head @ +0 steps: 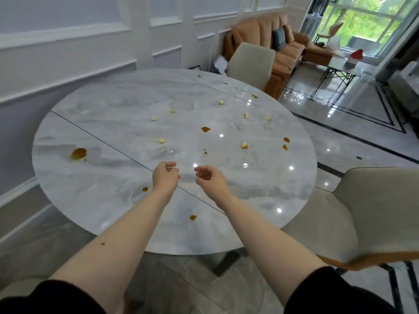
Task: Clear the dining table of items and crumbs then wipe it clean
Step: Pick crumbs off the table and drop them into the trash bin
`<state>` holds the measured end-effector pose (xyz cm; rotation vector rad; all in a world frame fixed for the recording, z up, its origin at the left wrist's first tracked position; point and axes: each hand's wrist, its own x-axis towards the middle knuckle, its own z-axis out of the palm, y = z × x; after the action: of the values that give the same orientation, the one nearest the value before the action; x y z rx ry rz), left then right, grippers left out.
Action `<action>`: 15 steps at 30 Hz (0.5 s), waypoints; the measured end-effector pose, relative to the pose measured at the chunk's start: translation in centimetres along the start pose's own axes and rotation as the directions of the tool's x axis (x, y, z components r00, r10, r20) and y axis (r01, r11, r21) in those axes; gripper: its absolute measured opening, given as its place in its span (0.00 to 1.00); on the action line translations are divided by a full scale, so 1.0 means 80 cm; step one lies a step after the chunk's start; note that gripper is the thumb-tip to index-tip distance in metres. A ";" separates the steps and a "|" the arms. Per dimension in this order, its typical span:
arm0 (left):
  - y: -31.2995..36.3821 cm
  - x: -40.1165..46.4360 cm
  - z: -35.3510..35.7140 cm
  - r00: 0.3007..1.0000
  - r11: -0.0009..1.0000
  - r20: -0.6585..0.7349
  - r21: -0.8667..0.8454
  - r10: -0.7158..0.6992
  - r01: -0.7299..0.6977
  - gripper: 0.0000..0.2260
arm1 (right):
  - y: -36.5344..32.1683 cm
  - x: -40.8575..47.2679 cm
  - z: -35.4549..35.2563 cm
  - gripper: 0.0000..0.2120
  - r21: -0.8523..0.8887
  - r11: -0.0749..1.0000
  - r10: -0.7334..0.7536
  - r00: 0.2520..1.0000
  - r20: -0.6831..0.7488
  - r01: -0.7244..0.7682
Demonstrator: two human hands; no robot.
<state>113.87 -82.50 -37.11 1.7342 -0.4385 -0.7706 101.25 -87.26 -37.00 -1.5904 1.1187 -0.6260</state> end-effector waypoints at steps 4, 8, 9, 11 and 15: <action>0.007 0.076 0.010 0.999 1.000 -0.042 0.030 0.002 -0.001 0.11 | -0.001 0.081 0.012 0.13 -0.010 1.000 -0.007 1.000 0.028 0.007; 0.003 0.131 0.020 0.997 0.997 -0.062 0.069 -0.034 0.038 0.11 | -0.003 0.142 0.019 0.13 -0.044 0.999 -0.007 0.998 0.058 0.010; 0.000 0.148 0.023 0.997 0.995 -0.063 0.089 -0.037 0.043 0.11 | 0.000 0.162 0.027 0.14 -0.054 0.999 0.006 0.998 0.069 -0.002; -0.008 0.172 0.024 0.998 0.992 -0.056 0.123 -0.033 0.040 0.10 | 0.004 0.186 0.041 0.14 -0.065 0.998 0.032 0.996 0.085 -0.027; -0.016 0.229 0.023 0.996 0.985 -0.080 0.158 -0.050 0.062 0.11 | 0.011 0.235 0.072 0.12 -0.063 0.996 0.067 0.994 0.082 -0.062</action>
<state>125.60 -95.17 -43.60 1.9267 -0.4114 -0.7231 113.80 -101.50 -42.33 -1.6106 1.1303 -0.4826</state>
